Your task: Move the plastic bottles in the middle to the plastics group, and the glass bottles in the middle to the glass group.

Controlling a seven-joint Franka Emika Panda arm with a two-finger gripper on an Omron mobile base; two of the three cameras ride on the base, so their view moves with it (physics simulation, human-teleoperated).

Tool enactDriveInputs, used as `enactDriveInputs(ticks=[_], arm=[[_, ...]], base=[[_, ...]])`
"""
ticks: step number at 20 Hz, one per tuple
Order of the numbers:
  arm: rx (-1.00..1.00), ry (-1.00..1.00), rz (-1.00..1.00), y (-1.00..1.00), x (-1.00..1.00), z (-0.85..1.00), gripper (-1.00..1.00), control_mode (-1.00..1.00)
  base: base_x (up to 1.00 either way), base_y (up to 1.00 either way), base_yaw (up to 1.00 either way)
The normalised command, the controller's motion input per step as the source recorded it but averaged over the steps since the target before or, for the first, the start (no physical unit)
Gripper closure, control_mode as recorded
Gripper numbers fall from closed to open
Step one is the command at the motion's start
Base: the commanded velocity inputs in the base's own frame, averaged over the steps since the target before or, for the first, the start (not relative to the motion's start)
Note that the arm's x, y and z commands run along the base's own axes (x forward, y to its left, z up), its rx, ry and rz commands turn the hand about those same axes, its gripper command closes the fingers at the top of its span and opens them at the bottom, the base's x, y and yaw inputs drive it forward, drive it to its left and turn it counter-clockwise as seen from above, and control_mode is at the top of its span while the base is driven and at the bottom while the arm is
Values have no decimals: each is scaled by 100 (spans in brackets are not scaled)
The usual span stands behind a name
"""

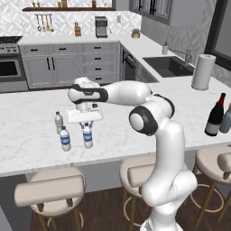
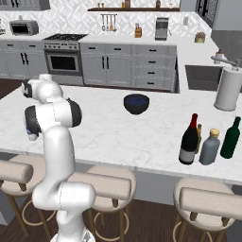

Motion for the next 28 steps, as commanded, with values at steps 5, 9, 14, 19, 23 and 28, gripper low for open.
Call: enactDriveInputs(ticks=[5, 9, 14, 19, 23, 28], arm=[[0, 0, 2, 0, 1, 0, 100, -100], [0, 0, 1, 0, 0, -2, 100, -100], [0, 0, 0, 4, 0, -5, -100, -100], [0, 0, 0, 2, 0, 0, -100, -100], [0, 0, 0, 0, 0, 0, -100, -100], [0, -2, 0, -5, -4, 10, -100, -100]], base=[[0, 0, 0], [0, 0, 0], [0, 0, 0], [0, 0, 0], [0, 0, 0], [0, 0, 0]])
